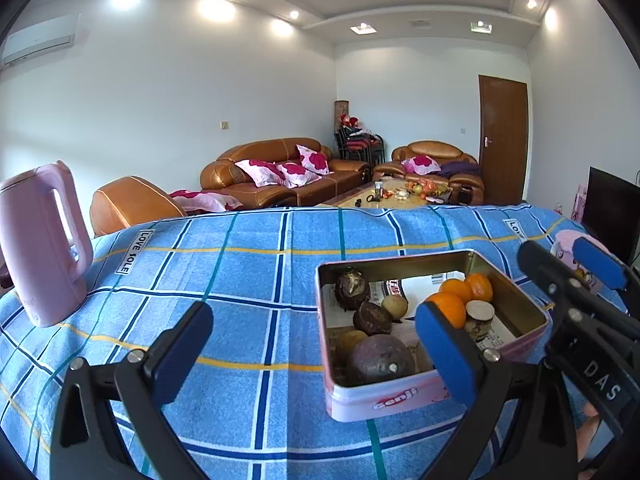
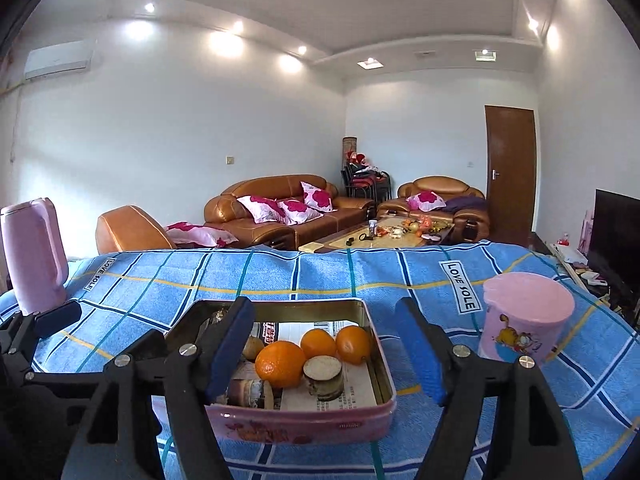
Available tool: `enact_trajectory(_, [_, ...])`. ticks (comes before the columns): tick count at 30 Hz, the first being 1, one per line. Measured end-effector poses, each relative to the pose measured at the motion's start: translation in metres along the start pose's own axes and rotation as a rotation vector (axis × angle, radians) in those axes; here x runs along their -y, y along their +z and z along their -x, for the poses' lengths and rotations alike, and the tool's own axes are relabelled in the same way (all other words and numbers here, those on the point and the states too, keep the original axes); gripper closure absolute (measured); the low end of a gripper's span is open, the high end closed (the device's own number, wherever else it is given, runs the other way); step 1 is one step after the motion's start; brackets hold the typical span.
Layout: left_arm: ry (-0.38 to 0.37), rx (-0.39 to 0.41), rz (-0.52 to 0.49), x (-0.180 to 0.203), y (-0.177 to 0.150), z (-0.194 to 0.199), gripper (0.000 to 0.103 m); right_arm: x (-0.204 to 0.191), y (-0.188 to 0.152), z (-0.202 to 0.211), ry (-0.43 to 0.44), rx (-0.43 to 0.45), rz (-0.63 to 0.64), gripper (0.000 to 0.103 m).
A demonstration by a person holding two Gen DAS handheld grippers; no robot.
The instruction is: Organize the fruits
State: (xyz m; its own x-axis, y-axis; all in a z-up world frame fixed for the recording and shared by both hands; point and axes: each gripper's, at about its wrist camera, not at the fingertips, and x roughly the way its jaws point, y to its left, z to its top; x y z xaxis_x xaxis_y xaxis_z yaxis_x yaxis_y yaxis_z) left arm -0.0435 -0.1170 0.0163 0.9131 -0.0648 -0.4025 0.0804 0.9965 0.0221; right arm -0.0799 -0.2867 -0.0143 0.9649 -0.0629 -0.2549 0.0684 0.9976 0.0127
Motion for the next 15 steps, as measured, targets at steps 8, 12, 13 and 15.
enact_trajectory(8, [-0.008,0.026,0.012,-0.003,-0.004,0.015,0.0,-0.002,-0.003,0.024,-0.021,0.056,0.018,0.028])
enact_trajectory(12, [-0.011,0.03,0.015,-0.004,-0.005,0.018,0.0,-0.001,-0.003,0.03,-0.037,0.077,0.02,0.028])
enact_trajectory(13, [-0.011,0.029,0.016,-0.004,-0.005,0.018,0.0,-0.001,-0.003,0.03,-0.042,0.077,0.021,0.028])
enact_trajectory(15, [-0.012,0.027,0.019,-0.004,-0.006,0.018,0.0,-0.001,-0.003,0.03,-0.045,0.074,0.02,0.028])
